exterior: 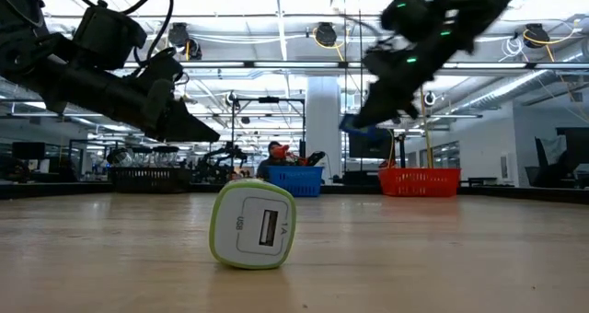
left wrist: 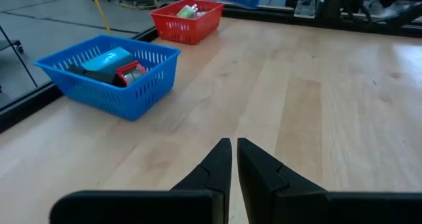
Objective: Pick & Place Office items
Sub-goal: Put the dark blue digital clock into the blue basket, then put the green charger adapter into the red basket
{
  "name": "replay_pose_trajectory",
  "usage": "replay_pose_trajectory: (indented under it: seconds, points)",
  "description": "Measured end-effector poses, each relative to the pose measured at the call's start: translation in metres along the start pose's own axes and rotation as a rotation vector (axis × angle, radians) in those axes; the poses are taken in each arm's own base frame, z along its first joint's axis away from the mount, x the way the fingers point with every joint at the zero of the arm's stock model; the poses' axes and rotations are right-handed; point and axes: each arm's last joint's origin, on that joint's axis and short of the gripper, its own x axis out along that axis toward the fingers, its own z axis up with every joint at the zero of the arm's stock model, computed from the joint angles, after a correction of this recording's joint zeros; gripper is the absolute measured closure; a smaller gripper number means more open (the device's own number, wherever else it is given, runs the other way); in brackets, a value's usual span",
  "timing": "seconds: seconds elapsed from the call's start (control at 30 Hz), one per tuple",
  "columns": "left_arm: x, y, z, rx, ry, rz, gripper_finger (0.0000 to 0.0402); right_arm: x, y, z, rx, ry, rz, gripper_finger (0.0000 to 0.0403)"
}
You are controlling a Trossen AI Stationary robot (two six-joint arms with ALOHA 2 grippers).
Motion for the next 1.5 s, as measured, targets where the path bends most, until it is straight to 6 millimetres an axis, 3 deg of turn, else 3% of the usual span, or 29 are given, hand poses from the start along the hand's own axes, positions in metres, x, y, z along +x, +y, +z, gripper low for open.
replay_pose_trajectory:
  seconds: [0.23,0.37,0.77,1.03,1.2,1.33,1.5]
  points:
    - [0.000,0.000,-0.002,0.001,0.021,-0.001,0.0371,0.082,-0.012,0.060,0.027,0.056,-0.014,0.0359]
    - [0.000,-0.001,-0.004,0.006,0.037,0.003,0.0371,0.109,-0.025,0.084,0.074,0.060,0.009,0.0355]
    - [0.000,-0.001,-0.004,-0.006,0.037,0.003,0.0371,0.136,-0.036,0.074,0.134,0.131,0.041,0.0337]
    - [0.000,-0.001,-0.004,-0.011,0.040,0.003,0.0371,0.135,-0.034,0.075,0.093,0.120,-0.005,0.0266]
    - [0.000,-0.001,-0.005,-0.010,0.046,0.004,0.0371,0.112,-0.023,0.088,0.029,0.077,0.019,0.0238]
    - [0.000,-0.001,-0.005,-0.010,0.047,0.004,0.0371,0.085,0.004,0.090,-0.091,0.100,0.017,0.0253]
    - [0.000,-0.001,-0.005,-0.016,0.047,0.004,0.0371,0.057,0.059,0.073,-0.297,0.166,0.000,0.0323]
